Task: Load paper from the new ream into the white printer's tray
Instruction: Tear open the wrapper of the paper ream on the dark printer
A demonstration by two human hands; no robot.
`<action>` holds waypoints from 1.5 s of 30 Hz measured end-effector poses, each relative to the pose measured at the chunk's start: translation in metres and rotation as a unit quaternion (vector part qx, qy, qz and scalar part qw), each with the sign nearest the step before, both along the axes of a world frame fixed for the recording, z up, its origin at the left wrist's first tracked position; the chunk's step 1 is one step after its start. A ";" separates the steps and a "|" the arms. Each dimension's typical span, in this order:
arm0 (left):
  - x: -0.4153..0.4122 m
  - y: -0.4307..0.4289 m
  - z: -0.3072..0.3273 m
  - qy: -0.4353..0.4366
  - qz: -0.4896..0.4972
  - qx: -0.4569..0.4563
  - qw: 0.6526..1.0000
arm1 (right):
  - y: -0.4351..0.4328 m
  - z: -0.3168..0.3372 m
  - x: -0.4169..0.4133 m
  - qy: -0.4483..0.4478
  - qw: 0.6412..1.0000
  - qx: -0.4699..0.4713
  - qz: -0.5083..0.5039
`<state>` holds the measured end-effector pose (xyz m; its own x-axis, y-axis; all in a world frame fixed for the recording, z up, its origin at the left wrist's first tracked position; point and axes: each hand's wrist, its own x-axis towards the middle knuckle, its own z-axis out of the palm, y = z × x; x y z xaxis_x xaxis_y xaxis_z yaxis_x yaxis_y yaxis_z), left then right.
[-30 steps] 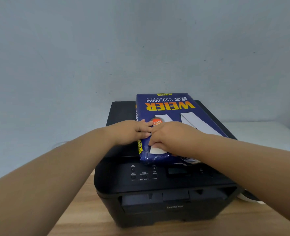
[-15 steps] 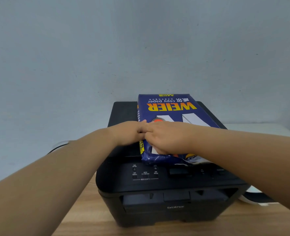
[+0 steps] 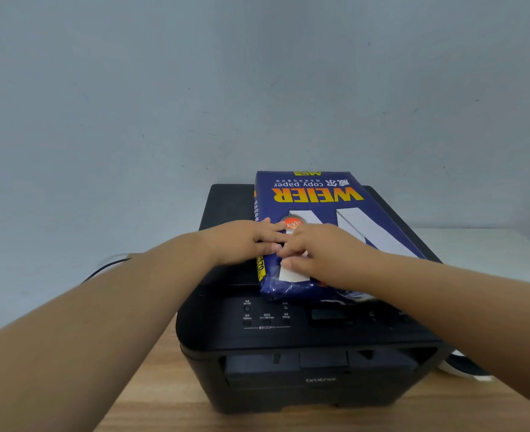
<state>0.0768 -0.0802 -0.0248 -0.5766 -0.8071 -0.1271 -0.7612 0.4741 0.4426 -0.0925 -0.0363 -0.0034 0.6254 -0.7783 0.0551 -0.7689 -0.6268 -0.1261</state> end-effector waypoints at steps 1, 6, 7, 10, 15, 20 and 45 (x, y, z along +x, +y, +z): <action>0.000 0.000 0.000 -0.001 -0.001 0.002 1.000 | 0.001 -0.003 0.002 0.000 1.000 0.007 -0.006; 0.000 0.000 -0.002 0.004 0.002 0.007 1.000 | 0.001 -0.006 0.003 -0.028 0.999 -0.002 -0.026; 0.000 0.000 -0.002 0.006 0.001 0.006 1.000 | 0.002 -0.005 0.004 -0.021 1.000 0.000 -0.022; 0.000 0.001 -0.002 0.016 0.005 0.008 1.000 | -0.002 -0.007 0.007 0.032 0.998 -0.037 0.026; -0.001 0.005 -0.002 0.029 0.020 -0.003 0.999 | -0.008 -0.010 0.014 0.087 0.946 -0.266 0.163; 0.000 0.006 -0.001 0.032 0.033 -0.019 0.999 | -0.018 -0.012 0.018 0.263 0.929 -0.199 0.168; 0.004 0.001 -0.006 0.037 -0.008 0.007 0.999 | -0.009 0.013 -0.001 0.048 0.997 0.017 0.050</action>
